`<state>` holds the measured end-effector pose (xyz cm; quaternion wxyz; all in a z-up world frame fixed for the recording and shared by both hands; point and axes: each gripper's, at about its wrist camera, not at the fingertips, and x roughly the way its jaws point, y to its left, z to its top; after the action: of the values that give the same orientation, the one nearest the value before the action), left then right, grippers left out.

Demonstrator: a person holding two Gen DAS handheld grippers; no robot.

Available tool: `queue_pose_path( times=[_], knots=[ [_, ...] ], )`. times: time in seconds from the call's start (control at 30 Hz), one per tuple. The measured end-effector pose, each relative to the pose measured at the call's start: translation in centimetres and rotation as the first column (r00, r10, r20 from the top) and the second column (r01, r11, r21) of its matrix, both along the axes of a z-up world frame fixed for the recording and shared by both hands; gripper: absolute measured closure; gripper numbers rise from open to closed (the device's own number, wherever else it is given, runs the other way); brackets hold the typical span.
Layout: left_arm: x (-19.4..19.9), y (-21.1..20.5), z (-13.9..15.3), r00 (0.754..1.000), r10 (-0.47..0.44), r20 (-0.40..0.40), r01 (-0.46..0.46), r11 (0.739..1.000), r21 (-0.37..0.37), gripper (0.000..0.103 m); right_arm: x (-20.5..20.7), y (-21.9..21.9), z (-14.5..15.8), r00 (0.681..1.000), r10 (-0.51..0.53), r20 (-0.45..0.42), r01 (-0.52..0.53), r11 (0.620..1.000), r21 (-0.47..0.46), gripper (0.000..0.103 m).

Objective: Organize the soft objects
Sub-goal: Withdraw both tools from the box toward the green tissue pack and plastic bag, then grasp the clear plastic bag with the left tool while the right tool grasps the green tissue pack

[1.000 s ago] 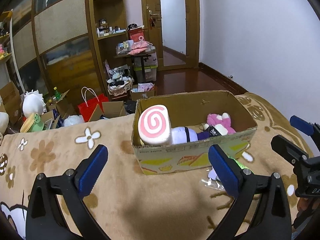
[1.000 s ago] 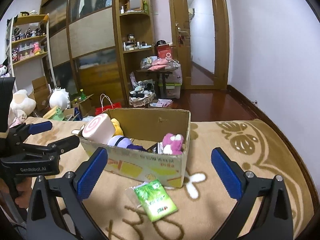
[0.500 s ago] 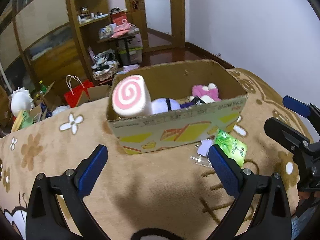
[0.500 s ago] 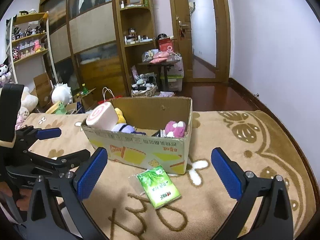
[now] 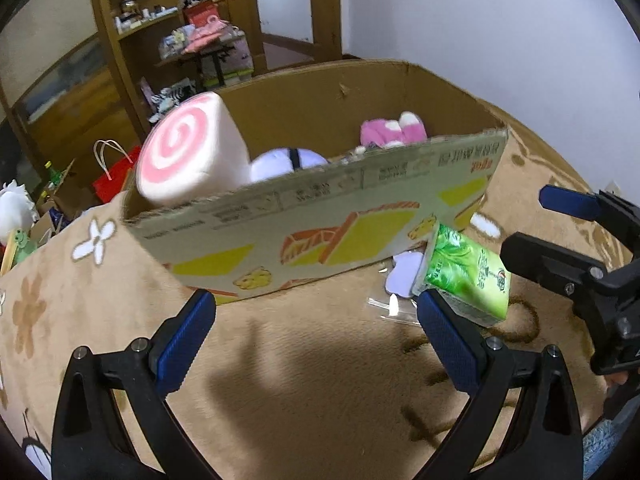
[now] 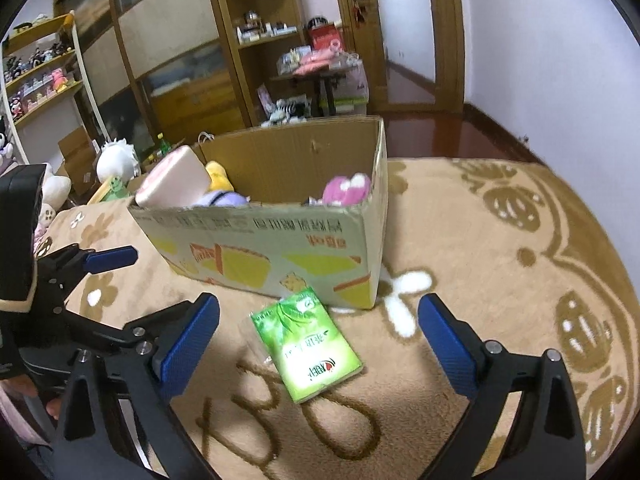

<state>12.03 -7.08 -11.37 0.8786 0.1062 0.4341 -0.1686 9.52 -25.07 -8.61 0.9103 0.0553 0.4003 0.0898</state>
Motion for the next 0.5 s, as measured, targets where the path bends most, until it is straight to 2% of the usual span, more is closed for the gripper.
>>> queue_pose_path(
  times=[0.2,0.43,0.5],
  knots=[
    [0.0,-1.5,-1.2,0.997,-0.071,-0.012,0.071,0.997,0.007,0.003,0.9,-0.3,-1.2,0.999,0.016,-0.049,-0.015,1.0,0.022,0.011],
    [0.5,-2.5,-2.7,0.991,-0.119,-0.059,0.12,0.993,0.0,0.003,1.7,0.3,-2.7,0.994,0.049,-0.1,-0.045,0.998,0.042,0.013],
    [0.5,-2.6,-3.0,0.989,-0.128,-0.072,0.127,0.992,-0.014,0.003,2.0,0.6,-3.1,0.992,0.064,-0.112,-0.059,0.997,0.052,0.018]
  ],
)
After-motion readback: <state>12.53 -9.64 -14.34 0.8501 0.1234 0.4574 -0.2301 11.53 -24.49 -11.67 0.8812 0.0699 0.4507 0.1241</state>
